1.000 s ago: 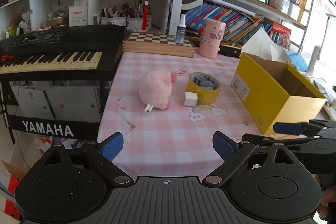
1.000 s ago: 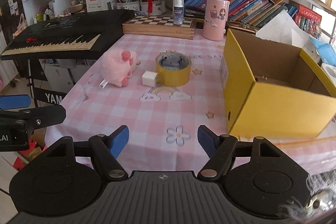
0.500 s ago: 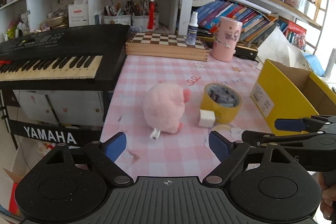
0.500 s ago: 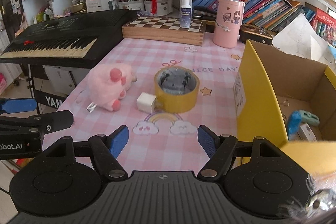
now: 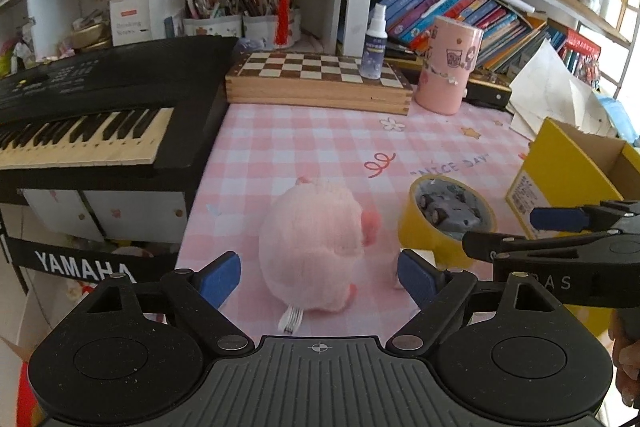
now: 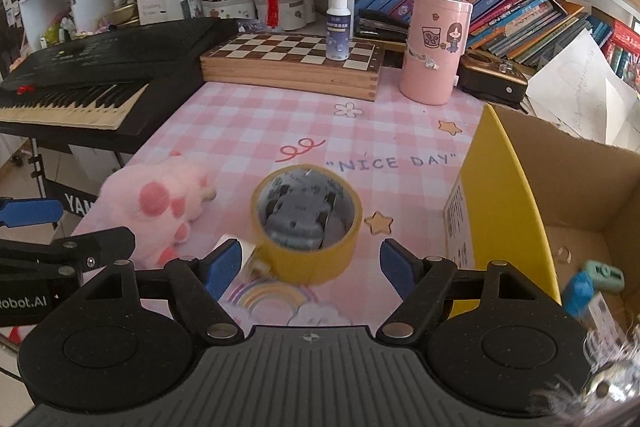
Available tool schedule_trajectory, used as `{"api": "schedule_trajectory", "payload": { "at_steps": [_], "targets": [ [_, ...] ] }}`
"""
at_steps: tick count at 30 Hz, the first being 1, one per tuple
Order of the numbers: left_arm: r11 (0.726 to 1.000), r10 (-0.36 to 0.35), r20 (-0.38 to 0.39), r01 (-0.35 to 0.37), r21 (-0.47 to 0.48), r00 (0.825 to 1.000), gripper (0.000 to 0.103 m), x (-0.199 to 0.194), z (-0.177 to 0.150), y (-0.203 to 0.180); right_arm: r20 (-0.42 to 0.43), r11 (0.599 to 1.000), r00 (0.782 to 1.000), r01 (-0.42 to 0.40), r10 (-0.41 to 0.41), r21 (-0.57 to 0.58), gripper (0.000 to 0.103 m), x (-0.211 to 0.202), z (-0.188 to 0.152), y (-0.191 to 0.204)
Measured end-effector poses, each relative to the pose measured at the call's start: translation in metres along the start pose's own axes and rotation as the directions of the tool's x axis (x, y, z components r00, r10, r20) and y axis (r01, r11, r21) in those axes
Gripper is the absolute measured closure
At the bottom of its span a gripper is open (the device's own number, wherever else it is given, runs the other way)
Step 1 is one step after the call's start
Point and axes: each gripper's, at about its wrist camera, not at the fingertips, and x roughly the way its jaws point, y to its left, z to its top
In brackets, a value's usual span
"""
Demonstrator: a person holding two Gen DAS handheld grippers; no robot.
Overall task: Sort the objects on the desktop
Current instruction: 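Close the left tool on the pink plush pig while the right tool grips the yellow tape roll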
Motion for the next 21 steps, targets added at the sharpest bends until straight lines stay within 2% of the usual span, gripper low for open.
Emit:
{"api": "schedule_trajectory", "payload": {
  "at_steps": [9,11,14,21],
  "targets": [
    [1.0,0.02,-0.049,-0.019,0.02,0.999,0.017,0.045,0.009,0.002,-0.057,1.0,0.998,0.013,-0.013,0.012,0.023,0.037,0.016,-0.01],
    [1.0,0.023,-0.06,-0.022,0.021,0.998,0.021,0.052,0.009,0.004,-0.064,1.0,0.998,0.007,-0.005,0.02,0.021,0.043,0.018,-0.012],
    [1.0,0.016,-0.078,-0.015,0.005,0.997,0.034,0.059,0.007,0.008,-0.067,1.0,0.998,-0.018,0.019,0.011,0.018,0.047,0.021,-0.012],
    [0.998,0.02,-0.066,-0.023,-0.051,0.998,0.039,0.055,0.004,0.013,-0.11,0.999,0.993,-0.048,0.046,-0.021,0.017,0.064,0.024,-0.004]
  ]
}}
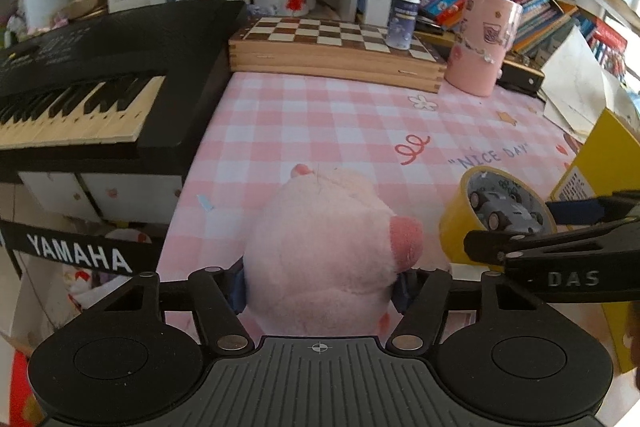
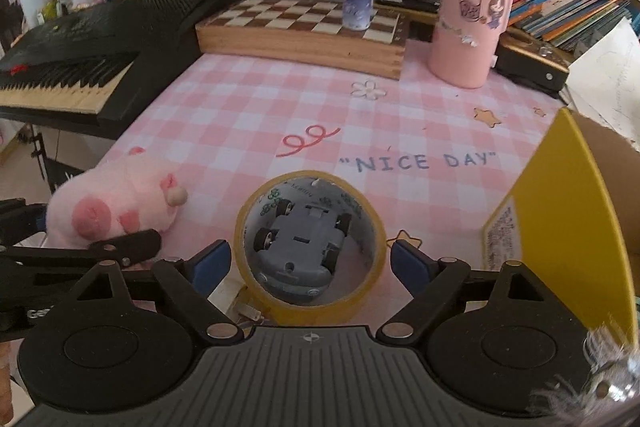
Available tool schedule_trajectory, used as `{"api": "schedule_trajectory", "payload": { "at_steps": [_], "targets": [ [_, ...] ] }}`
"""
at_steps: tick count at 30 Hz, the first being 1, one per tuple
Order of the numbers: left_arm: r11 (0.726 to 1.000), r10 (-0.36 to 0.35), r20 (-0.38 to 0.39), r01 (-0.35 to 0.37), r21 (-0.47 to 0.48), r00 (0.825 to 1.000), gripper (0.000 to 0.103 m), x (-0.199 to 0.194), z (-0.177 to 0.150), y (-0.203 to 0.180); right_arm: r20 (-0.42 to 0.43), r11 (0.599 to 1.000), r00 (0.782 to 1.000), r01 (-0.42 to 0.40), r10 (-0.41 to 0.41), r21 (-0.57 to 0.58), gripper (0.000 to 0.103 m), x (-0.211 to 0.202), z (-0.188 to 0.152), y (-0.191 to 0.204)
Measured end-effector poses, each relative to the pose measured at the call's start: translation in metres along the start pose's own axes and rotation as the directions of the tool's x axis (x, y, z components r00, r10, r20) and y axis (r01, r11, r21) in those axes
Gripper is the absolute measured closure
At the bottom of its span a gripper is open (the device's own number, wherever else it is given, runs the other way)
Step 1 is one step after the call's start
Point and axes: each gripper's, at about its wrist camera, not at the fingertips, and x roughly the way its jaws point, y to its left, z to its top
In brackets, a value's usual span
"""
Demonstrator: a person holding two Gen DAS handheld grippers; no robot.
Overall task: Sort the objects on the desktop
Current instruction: 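Close the left tool on the pink plush pig while the right tool grips the yellow tape roll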
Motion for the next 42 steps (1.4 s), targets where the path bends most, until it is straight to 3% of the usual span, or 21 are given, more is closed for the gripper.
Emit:
{"api": "schedule_trajectory", "payload": {
  "at_steps": [11,25,33,42],
  "targets": [
    [0.996,-0.02,0.031,0.023,-0.086,0.999,0.039,-0.026,0.002,0.006,-0.051,1.0,0.999,-0.01,0.01,0.004,0.023,0.017,0.002,-0.001],
    [0.991,-0.054,0.138,0.07,-0.114,0.989,0.039,-0.079,0.005,0.001,0.139,1.0,0.99,-0.01,0.008,0.01,0.023,-0.044,0.006,-0.002],
    [0.99,-0.056,0.167,0.077,-0.12,0.984,0.039,-0.105,-0.007,0.002,0.177,1.0,0.984,-0.01,0.009,0.003,0.023,-0.069,-0.005,0.004],
    [0.99,-0.055,0.176,0.076,-0.12,0.983,0.039,-0.12,-0.019,0.002,0.158,1.0,0.987,0.005,-0.001,-0.025,0.023,-0.075,-0.023,0.012]
  ]
}}
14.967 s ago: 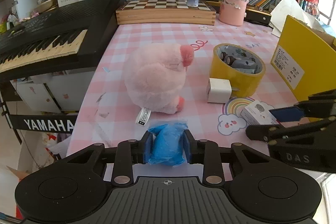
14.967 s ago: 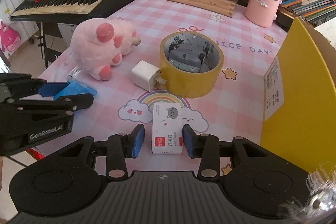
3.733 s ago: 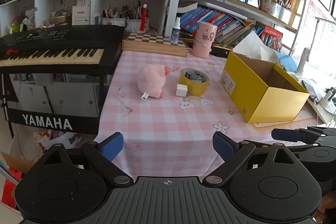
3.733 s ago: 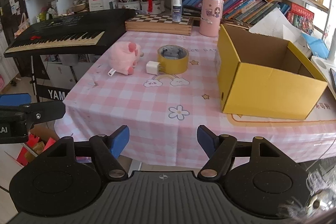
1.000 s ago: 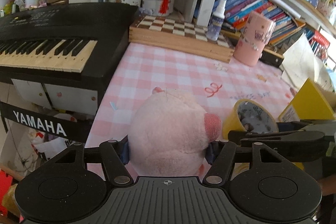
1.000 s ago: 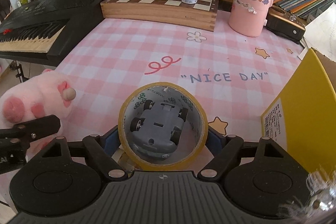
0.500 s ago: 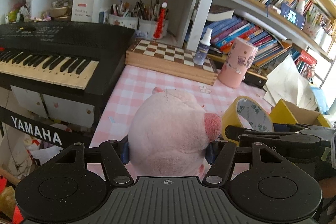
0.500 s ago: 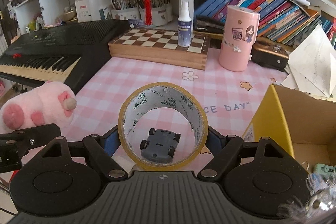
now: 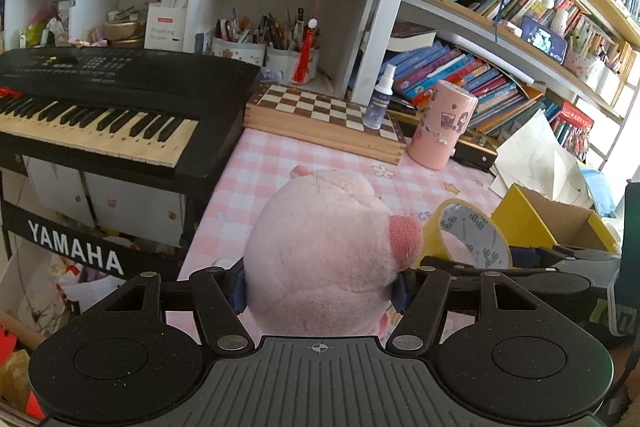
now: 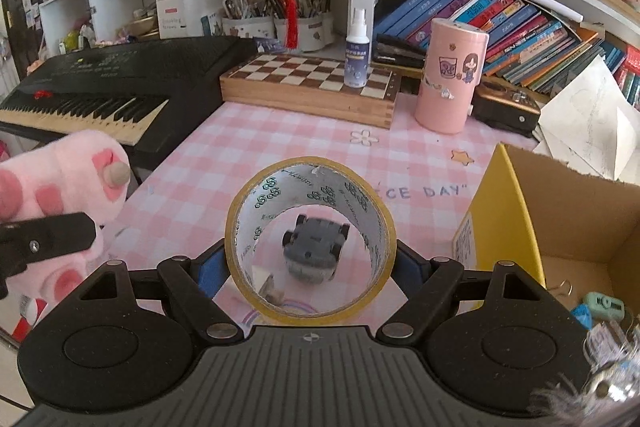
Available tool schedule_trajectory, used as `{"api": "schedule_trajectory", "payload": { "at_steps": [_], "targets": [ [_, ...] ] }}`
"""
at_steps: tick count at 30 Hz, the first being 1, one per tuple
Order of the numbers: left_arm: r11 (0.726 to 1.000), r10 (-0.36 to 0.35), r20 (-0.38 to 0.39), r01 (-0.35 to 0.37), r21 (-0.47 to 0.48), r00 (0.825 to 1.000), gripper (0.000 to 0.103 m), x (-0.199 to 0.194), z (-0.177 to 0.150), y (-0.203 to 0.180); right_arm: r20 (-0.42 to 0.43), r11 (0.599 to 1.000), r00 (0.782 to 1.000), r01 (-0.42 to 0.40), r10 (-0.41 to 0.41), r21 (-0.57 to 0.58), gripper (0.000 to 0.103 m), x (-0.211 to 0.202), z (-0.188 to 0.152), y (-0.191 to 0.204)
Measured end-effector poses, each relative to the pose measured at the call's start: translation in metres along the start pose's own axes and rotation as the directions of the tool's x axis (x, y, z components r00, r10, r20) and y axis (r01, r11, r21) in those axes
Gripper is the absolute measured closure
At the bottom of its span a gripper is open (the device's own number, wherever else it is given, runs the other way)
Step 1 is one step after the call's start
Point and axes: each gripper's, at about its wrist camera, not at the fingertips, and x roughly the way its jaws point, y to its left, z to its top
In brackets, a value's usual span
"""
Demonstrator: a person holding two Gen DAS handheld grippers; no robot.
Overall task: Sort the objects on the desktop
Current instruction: 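Close the left tool on the pink plush pig while the right tool grips the yellow tape roll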
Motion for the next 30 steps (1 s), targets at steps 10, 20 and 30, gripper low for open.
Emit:
{"api": "schedule_trajectory", "payload": {
  "at_steps": [10,20,30],
  "targets": [
    [1.0,-0.006,0.011,0.006,-0.005,1.0,0.039,-0.015,-0.006,0.003,-0.03,0.999,0.999,-0.034,0.033,-0.014,0.023,-0.015,-0.017,0.008],
    [0.998,-0.067,0.031,0.066,0.018,0.997,0.039,-0.045,-0.008,0.0,0.002,0.999,0.999,-0.043,0.043,-0.001,0.023,-0.06,-0.027,0.008],
    [0.994,-0.103,0.033,0.102,0.026,0.994,0.039,-0.074,-0.025,0.004,0.014,1.0,1.0,-0.024,0.024,0.014,0.023,-0.099,-0.049,0.02]
  ]
}}
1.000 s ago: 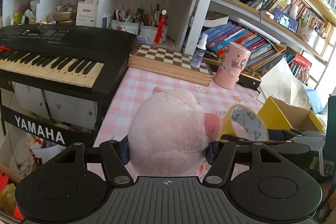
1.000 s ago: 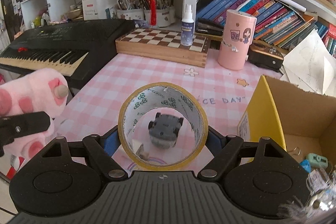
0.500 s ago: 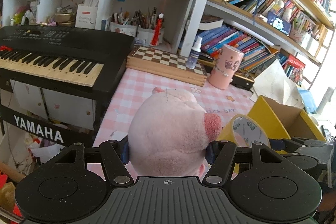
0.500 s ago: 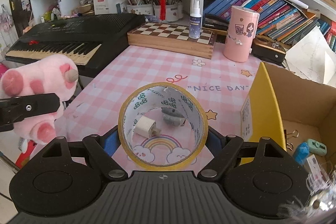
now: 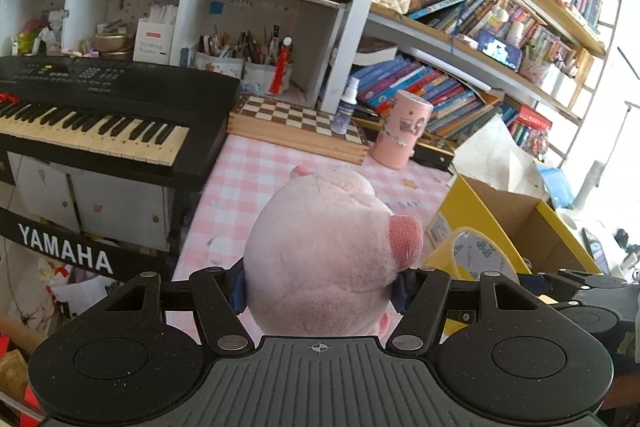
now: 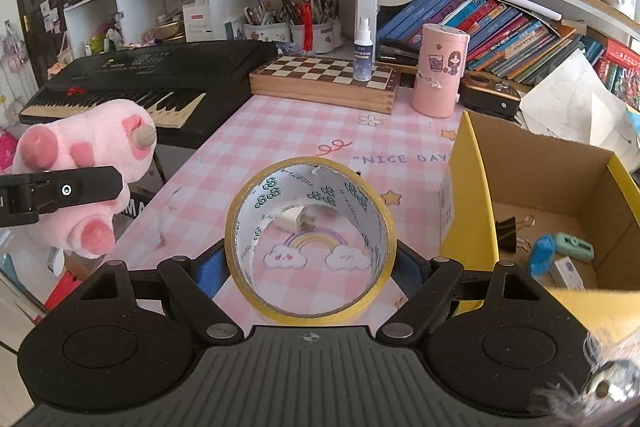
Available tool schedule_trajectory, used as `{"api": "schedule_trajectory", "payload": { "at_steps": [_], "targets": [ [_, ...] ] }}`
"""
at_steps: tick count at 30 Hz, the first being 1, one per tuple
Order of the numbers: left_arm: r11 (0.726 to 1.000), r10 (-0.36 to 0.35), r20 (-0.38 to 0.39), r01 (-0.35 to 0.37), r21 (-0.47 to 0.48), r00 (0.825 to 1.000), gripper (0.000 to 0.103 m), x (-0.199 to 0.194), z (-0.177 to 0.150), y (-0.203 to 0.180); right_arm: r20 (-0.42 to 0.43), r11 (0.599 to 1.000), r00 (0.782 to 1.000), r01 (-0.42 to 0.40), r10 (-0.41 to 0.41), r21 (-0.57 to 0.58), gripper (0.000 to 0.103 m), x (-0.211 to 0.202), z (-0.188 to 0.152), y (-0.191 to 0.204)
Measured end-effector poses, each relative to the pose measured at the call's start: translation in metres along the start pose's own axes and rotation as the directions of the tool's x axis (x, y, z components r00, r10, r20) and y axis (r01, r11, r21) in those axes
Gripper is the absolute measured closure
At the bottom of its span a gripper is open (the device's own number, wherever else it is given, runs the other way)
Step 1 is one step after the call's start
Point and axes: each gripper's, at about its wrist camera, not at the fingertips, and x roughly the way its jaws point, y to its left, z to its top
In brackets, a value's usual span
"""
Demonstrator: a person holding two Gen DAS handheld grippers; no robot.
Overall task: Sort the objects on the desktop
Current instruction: 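Close the left tool on the pink plush pig while the right tool grips the yellow tape roll, then lift and carry the pig and tape roll in both tools over the yellow box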
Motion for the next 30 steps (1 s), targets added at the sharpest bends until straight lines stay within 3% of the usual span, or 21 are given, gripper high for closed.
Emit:
{"api": "schedule_trajectory", "payload": {
  "at_steps": [17,30],
  "targets": [
    [0.986,-0.139,-0.08,0.146,0.081,0.987,0.039,-0.049,-0.044,-0.018,-0.039,0.986,0.995,0.101,-0.097,0.136,0.023,-0.071,-0.076,0.021],
    [0.934,-0.292,-0.188,0.322,0.157,0.938,0.039,-0.048,-0.069,-0.064,-0.102,0.933,0.97,0.239,-0.219,0.269,0.023,-0.122,-0.13,0.002]
  ]
}}
